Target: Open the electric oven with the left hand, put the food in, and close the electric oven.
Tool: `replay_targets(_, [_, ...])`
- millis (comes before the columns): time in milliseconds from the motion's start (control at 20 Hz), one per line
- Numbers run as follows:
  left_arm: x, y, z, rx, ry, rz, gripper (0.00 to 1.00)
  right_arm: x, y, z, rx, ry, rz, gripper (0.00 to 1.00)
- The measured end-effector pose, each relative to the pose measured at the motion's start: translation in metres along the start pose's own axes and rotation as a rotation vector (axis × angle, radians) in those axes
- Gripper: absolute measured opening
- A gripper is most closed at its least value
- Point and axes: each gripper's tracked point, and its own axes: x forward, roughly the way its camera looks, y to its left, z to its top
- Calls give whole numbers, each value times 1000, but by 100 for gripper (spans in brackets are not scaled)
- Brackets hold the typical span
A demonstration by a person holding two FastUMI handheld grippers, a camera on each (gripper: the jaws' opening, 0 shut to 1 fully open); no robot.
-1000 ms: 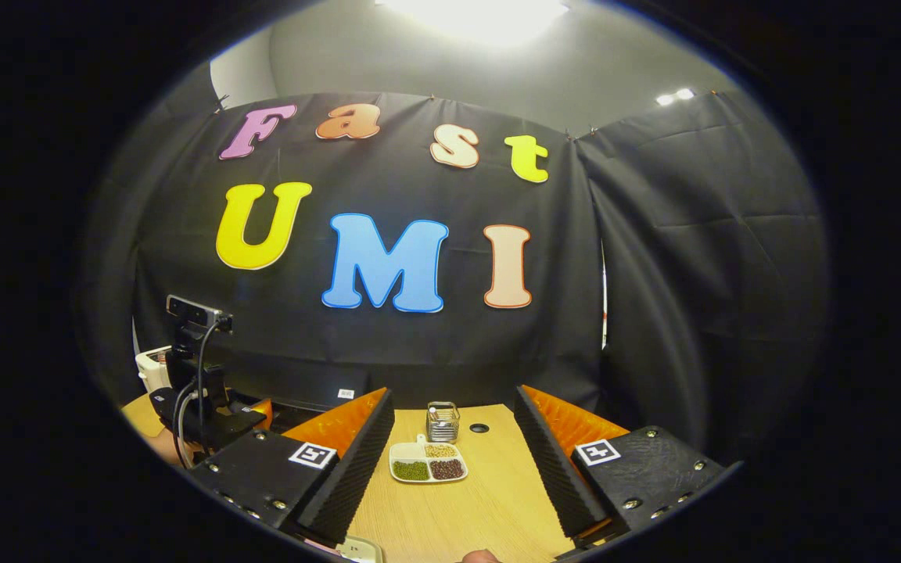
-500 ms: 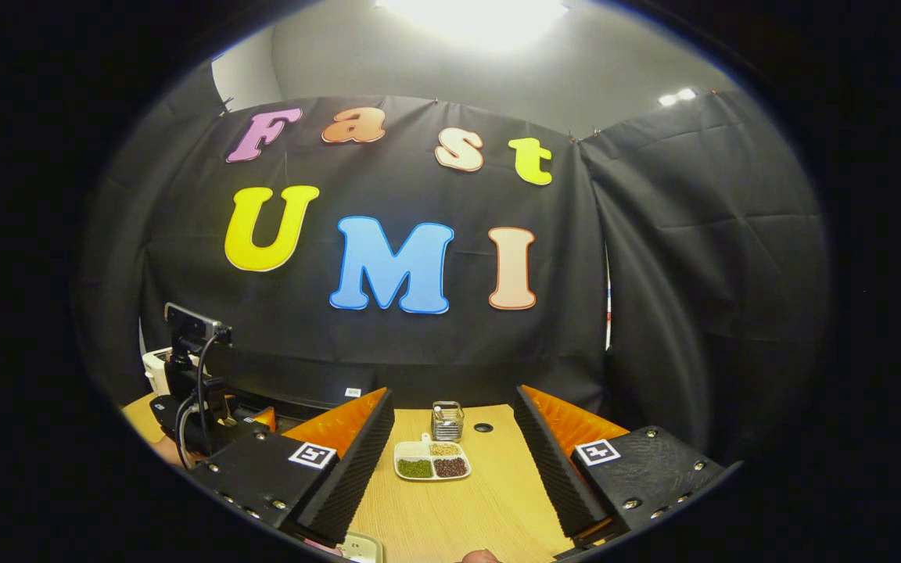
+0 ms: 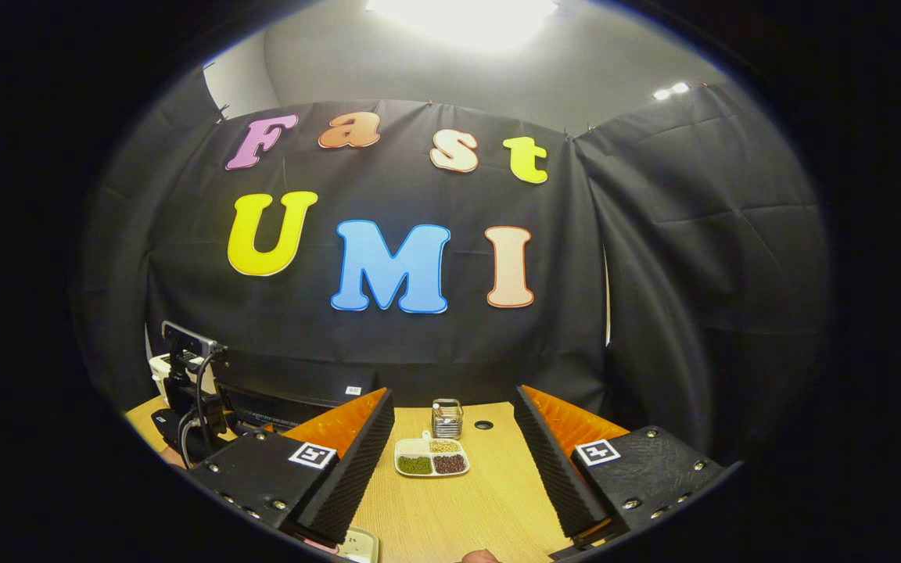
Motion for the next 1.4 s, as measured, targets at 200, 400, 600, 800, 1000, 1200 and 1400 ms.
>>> replay_targets(200, [-10, -2, -17, -3, 32, 0, 100, -4, 1, -1, -4, -1, 14, 95])
replay_targets(400, [-19, -4, -33, -1, 57, -2, 96, -9, 3, -3, -8, 5, 29, 95])
replay_targets(600, [-24, -6, -50, 3, 81, 1, 97, -15, 4, -3, -28, 7, 47, 95])
replay_targets(800, [-30, -9, -72, -1, 125, 0, 97, -19, 2, -6, -36, 17, 59, 95])
replay_targets(1000, [-37, -7, -99, 0, 190, 13, 96, -20, 2, -10, -37, 36, 77, 95])
replay_targets(1200, [-59, -1, -92, -33, 184, 27, 99, -20, 9, -18, -29, 58, 122, 95])
replay_targets(1400, [-96, 9, -33, 2, 49, 46, 96, -20, 23, -34, 18, 106, 213, 95])
